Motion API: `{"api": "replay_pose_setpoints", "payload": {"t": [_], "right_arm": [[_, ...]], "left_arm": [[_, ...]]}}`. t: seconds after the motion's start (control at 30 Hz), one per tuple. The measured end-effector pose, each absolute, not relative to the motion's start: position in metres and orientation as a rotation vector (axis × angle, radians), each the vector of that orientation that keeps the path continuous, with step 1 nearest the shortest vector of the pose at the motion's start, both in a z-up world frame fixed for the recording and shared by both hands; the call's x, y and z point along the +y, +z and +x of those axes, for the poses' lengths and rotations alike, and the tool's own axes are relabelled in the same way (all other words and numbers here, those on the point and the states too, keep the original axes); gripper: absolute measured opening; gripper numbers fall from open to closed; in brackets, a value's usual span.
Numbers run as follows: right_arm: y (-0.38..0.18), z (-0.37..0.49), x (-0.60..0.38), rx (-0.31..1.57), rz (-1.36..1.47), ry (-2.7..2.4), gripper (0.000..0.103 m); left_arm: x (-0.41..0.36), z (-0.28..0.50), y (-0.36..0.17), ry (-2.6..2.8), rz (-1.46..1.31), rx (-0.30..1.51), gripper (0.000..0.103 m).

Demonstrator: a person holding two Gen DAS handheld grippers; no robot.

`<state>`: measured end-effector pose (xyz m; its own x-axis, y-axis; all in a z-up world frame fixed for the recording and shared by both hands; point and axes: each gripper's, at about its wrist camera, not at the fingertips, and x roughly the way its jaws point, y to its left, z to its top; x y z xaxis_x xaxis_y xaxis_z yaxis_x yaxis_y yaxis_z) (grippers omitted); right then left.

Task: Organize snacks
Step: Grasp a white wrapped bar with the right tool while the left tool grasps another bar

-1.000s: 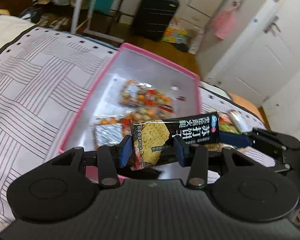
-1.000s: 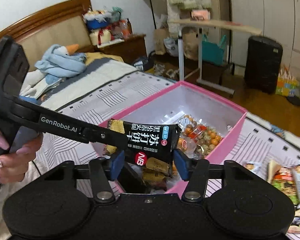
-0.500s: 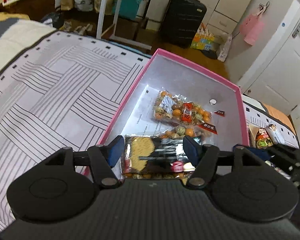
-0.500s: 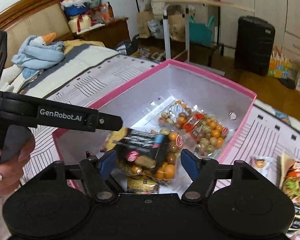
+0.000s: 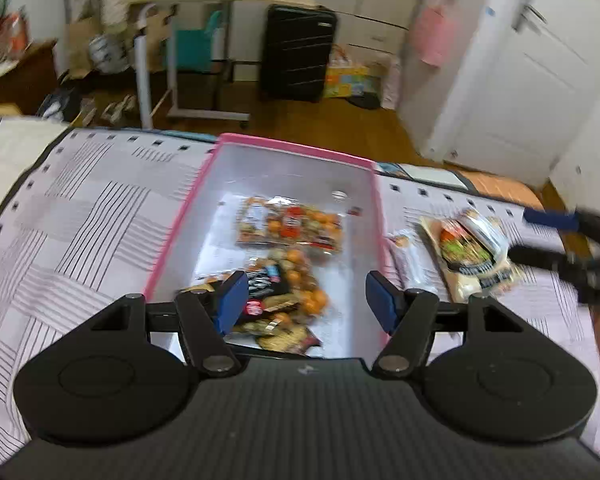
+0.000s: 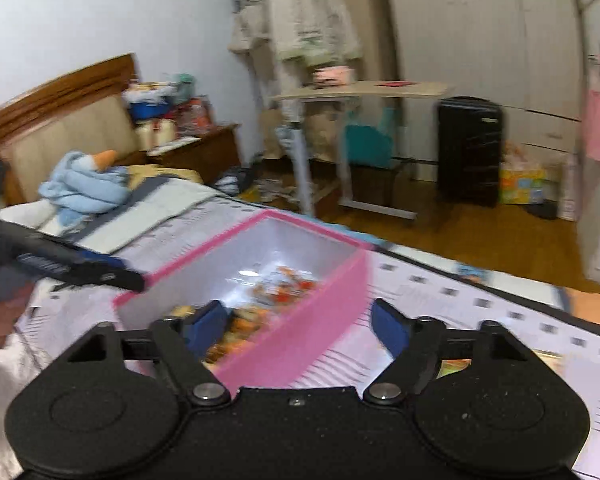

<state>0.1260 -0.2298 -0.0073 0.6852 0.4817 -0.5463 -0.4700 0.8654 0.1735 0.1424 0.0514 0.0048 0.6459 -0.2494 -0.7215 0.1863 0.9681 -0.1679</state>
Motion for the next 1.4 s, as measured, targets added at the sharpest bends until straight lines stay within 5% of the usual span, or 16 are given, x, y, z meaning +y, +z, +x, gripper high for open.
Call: {"api": "replay_pose_setpoints", "payload": {"t": [0.37,0.7,1.17,1.27,1.33,1.4], "right_arm": [[-0.014,0.143,-0.318,0.723,0.118,0.372,0.086],[-0.068,0.176,-0.325,0.708,-0.006,0.373,0.072],[-0.133,0.229,-0.33,0.751,-0.152,0.381,0.065],[-0.141,0.226,-0.33,0.738,-0.177,0.373,0.055],[-0.141,0.22,-0.331,0.712,-0.181,0.352,0.037],[-0.139,0.214,-0.333,0.698,-0.167,0.336,0.034]], "left_arm": [[-0.052,0.132,-0.003,-0.429,-0.093,0.838,0.06],[-0.123,0.142,-0.07,-0.558,-0.027,0.799,0.061],[-0.197,0.171,-0.138,-0.821,0.216,0.8,0.061],[-0.208,0.165,-0.15,-0.789,0.302,0.793,0.062],[-0.212,0.163,-0.157,-0.75,0.348,0.793,0.061],[-0.212,0.162,-0.159,-0.726,0.344,0.784,0.059]]}}
